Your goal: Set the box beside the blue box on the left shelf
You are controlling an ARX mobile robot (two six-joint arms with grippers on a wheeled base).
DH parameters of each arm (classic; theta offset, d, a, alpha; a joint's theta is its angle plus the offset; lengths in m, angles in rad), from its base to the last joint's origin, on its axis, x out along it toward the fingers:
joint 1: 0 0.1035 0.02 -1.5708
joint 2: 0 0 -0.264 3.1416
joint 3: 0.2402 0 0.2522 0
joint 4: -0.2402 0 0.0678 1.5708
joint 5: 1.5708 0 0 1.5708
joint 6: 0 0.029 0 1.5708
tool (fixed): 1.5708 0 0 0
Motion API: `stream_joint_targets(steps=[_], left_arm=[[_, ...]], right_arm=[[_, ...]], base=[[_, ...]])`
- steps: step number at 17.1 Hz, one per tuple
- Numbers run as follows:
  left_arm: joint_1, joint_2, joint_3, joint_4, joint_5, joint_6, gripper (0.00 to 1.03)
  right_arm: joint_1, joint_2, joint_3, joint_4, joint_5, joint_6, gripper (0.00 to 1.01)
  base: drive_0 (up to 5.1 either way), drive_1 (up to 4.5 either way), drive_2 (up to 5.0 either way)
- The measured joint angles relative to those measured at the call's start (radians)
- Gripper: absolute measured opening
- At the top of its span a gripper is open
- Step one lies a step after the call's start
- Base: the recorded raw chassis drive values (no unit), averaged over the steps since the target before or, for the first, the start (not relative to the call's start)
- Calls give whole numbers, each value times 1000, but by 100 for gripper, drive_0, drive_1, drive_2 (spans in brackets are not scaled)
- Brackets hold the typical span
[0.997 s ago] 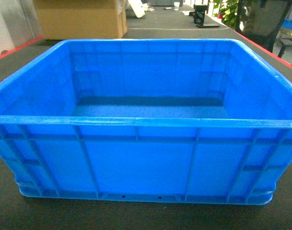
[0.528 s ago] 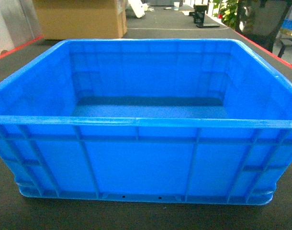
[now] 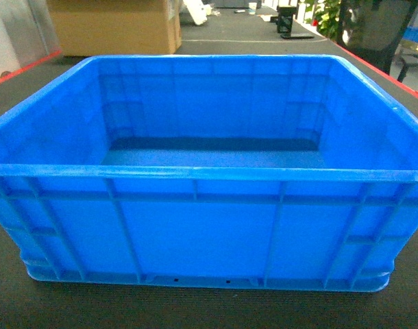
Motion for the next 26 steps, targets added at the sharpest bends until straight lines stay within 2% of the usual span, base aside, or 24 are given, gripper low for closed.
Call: stream_joint_targets(steps=[1,3,6,8,13,15,16,19,21,22,23,24,26], left_arm=[[12,98,82,-49,13,-8,98],[21,204,192,-100,25,-21,98],[4,319,307,-167,43,-23,98],[-6,366,336,-200,44,-24,98],[-18,447,370,-277,56,-30,98],[-19,464,370,-290,66,-43,98],[-19,465,370,-303,77,-51,98],[-16,466,370,-303,89,-50,72],[-21,466,376,-323,116,-48,48],[-24,466,378,-331,123,-47,39],[-28,466,378,-333,129,-43,30],[-32,461,378,-335,126,-19,22],[-34,433,349,-312,97,-4,21]], right_arm=[[1,103,77,-25,-16,11,98],[14,214,175,-57,-16,20,98],[29,357,293,-83,-15,37,98],[48,417,317,-94,-11,38,98],[70,526,333,-97,13,65,98],[76,531,333,-92,22,70,98],[79,531,332,-93,27,70,94],[79,531,332,-97,34,62,66],[79,531,332,-102,40,55,40],[79,531,332,-102,45,51,31],[79,530,332,-101,46,42,25],[80,523,326,-98,51,37,23],[87,502,304,-87,58,38,23]], base=[[0,0,0],[0,0,0],[0,0,0],[0,0,0],[0,0,0],[0,0,0],[0,0,0],[0,0,0],[0,0,0],[0,0,0],[0,0,0],[0,0,0],[0,0,0]])
